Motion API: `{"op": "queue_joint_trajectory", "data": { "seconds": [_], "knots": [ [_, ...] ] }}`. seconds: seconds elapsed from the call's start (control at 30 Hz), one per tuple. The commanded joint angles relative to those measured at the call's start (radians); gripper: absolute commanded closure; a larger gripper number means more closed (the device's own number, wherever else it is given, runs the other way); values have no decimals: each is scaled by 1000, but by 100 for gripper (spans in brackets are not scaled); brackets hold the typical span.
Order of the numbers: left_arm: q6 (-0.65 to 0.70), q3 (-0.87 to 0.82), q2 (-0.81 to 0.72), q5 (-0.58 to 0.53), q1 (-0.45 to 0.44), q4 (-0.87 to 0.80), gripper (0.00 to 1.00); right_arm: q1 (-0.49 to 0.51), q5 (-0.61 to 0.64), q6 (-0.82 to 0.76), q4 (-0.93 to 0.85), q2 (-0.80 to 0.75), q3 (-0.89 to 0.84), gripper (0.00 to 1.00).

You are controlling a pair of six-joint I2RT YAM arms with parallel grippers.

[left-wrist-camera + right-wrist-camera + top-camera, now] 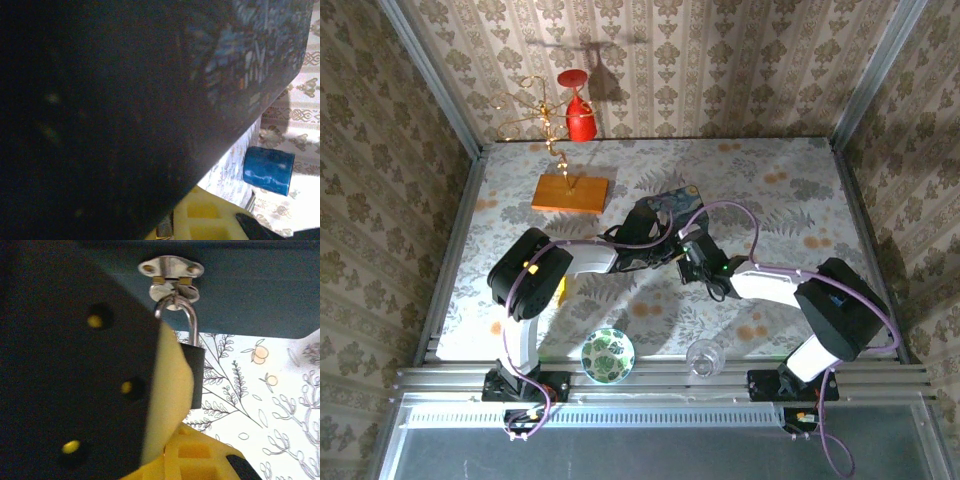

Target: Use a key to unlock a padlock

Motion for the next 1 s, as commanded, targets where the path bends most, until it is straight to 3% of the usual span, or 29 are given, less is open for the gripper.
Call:
{"op": "queue_joint_trajectory", "data": {
  "seconds": [0.0,0.2,0.47,0.7,0.9,0.97],
  "knots": [
    [-34,-24,11,115,-17,-97,100,-98,-238,169,96,7,11,100],
    [-31,-26,12,120,-16,-85,100,-230,-557,308,190,55,-6,100],
    [-37,-47,1,114,-15,-71,99,-338,-781,493,380,104,-53,100],
    [-45,-86,-26,95,-5,-68,39,-375,-856,622,531,177,-77,100],
    [0,-121,-117,33,9,-136,14,-387,-887,714,631,233,-88,100],
    [20,-120,-149,15,12,-167,1,-391,-890,732,641,243,-93,100]
  ]
}}
